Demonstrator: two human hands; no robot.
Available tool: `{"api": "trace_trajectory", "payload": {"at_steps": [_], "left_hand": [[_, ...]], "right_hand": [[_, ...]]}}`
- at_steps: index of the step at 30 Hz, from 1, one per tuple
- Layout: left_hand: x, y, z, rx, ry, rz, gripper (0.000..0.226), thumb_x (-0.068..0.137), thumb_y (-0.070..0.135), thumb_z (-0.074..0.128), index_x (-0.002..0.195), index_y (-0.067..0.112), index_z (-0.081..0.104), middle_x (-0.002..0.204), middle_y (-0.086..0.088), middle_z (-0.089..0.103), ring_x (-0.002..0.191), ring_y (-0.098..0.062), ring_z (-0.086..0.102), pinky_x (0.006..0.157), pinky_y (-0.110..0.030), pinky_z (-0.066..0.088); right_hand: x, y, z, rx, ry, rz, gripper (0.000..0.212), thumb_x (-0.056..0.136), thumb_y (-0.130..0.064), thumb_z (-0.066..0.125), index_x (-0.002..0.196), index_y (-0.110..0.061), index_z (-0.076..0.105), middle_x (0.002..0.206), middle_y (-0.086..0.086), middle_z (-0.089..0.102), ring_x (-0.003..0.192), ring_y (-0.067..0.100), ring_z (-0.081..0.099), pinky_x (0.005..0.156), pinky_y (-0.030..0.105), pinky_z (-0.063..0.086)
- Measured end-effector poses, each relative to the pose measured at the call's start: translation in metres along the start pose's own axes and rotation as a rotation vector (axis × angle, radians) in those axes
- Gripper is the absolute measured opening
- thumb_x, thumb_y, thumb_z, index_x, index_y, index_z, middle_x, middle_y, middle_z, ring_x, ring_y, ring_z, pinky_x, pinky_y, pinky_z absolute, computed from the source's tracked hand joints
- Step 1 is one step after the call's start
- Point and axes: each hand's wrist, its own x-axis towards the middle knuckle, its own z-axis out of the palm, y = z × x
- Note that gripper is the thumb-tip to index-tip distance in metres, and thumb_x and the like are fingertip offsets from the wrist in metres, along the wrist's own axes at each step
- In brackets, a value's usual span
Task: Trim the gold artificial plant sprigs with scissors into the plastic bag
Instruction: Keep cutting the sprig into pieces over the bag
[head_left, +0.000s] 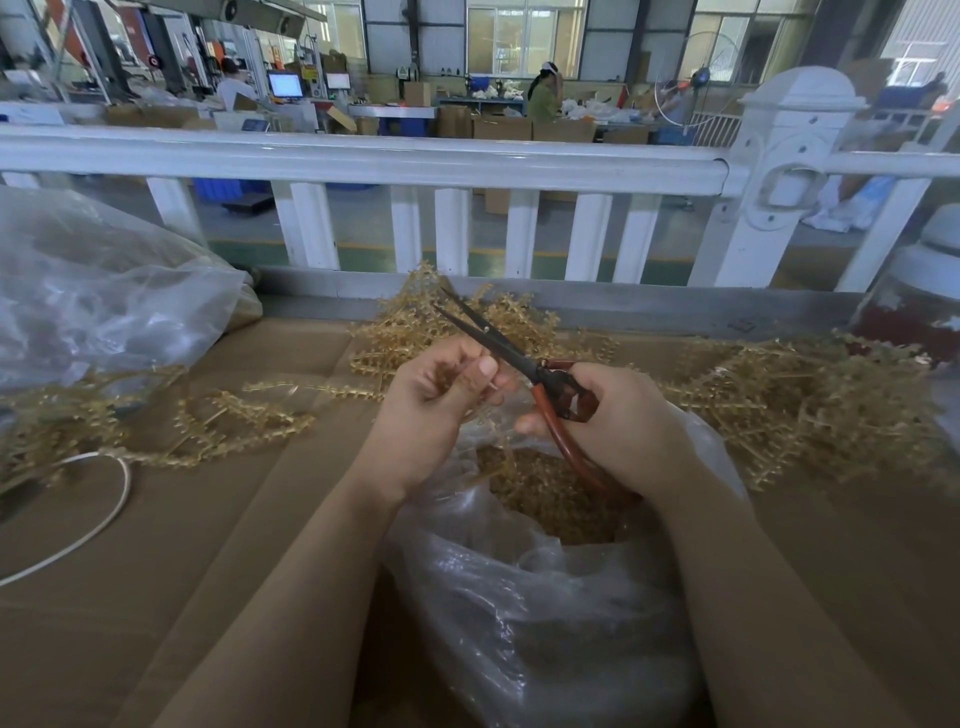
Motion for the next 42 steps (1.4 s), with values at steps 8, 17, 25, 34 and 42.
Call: {"api": "trace_trajectory", "payload": {"at_steps": [8, 17, 25, 34, 42], "left_hand": [[0.0000, 0.0003, -0.0015, 0.019, 0.002, -0.021, 0.016, 0.100, 0.005, 0.051, 0.093, -0.004, 0.061, 0.080, 0.006, 0.066, 0.074, -0.003, 0.061, 0.071, -0.013, 0.046], [-0.0006, 0.0004, -0.0022, 0.015, -0.025, -0.009, 0.018, 0.100, 0.004, 0.049, 0.095, -0.010, 0.059, 0.083, -0.005, 0.063, 0.073, -0.004, 0.060, 0.072, -0.014, 0.047], [0.0003, -0.0021, -0.0031, -0.018, -0.034, -0.006, 0.024, 0.099, 0.011, 0.051, 0.099, -0.012, 0.057, 0.085, -0.001, 0.064, 0.079, -0.008, 0.061, 0.078, -0.020, 0.051], [-0.0007, 0.0026, -0.0021, -0.084, -0.021, -0.023, 0.015, 0.097, 0.014, 0.052, 0.094, 0.003, 0.062, 0.085, -0.002, 0.067, 0.078, -0.007, 0.064, 0.075, -0.018, 0.052], [0.0011, 0.0016, -0.0027, -0.121, 0.073, -0.083, 0.015, 0.091, 0.028, 0.059, 0.085, 0.015, 0.064, 0.076, 0.006, 0.069, 0.080, -0.009, 0.068, 0.069, -0.020, 0.053]], "right_hand": [[-0.0005, -0.0015, 0.0002, 0.014, 0.001, 0.015, 0.059, 0.049, -0.099, 0.052, 0.069, -0.043, 0.058, 0.077, -0.041, 0.061, 0.074, -0.017, 0.058, 0.053, 0.006, 0.041], [-0.0014, 0.0000, 0.0004, -0.001, -0.020, 0.030, 0.061, 0.049, -0.101, 0.049, 0.075, -0.046, 0.057, 0.082, -0.043, 0.061, 0.077, -0.018, 0.058, 0.058, 0.015, 0.039], [-0.0012, -0.0016, -0.0005, -0.031, 0.004, 0.006, 0.063, 0.048, -0.102, 0.046, 0.077, -0.047, 0.057, 0.087, -0.045, 0.059, 0.082, -0.020, 0.057, 0.053, 0.008, 0.038], [-0.0015, 0.0037, 0.0008, 0.015, 0.026, -0.007, 0.051, 0.050, -0.096, 0.055, 0.073, -0.051, 0.057, 0.083, -0.040, 0.063, 0.080, -0.018, 0.059, 0.065, -0.001, 0.039], [0.0003, 0.0018, -0.0025, 0.182, 0.035, 0.021, 0.037, 0.059, -0.074, 0.078, 0.084, -0.049, 0.068, 0.069, -0.018, 0.068, 0.063, -0.004, 0.062, 0.057, 0.006, 0.044]]}}
